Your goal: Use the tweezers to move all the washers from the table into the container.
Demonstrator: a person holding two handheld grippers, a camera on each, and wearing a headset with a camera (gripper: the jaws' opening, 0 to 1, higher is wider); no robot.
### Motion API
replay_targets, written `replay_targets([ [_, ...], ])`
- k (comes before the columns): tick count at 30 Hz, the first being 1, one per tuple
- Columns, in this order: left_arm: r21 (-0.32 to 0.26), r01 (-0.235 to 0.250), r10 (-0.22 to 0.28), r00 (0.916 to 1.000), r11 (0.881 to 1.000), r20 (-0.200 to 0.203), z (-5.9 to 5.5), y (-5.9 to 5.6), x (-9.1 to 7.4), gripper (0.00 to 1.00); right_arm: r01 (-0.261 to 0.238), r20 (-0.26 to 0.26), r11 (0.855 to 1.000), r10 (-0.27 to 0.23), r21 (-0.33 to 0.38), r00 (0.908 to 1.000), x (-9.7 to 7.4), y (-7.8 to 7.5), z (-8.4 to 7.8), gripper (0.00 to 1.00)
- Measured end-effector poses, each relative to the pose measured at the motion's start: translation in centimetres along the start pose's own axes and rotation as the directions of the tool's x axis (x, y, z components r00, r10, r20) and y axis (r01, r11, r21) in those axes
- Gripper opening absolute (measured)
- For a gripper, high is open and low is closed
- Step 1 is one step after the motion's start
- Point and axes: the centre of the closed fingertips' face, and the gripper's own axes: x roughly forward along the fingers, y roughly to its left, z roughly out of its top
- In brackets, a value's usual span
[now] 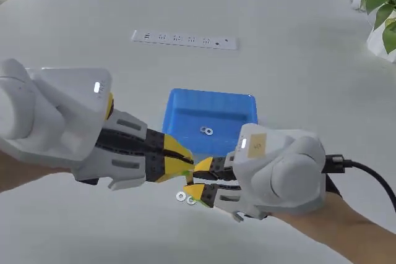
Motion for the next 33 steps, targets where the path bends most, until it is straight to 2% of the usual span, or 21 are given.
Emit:
replay_targets([
  [10,-0.035,0.012,-0.012,0.9999,0.999,-0.003,-0.9,-0.5,0.8,0.06,-0.027,-0.014,0.999,0.027,0.023,0.9995,0.4,0.7,-1.0,0.13],
  [23,-0.063,0.013,-0.013,0.9999,0.998,-0.004,-1.7,-0.5,1.2,0.06,-0.041,-0.027,0.998,0.042,0.037,0.9988,0.8,0.9,-1.8,0.13],
  [33,-0.056,0.010,-0.012,0.9998,0.998,-0.019,-2.0,-0.5,1.4,0.06,-0.046,-0.029,0.998,0.047,0.039,0.9985,0.9,0.9,-2.0,0.13],
])
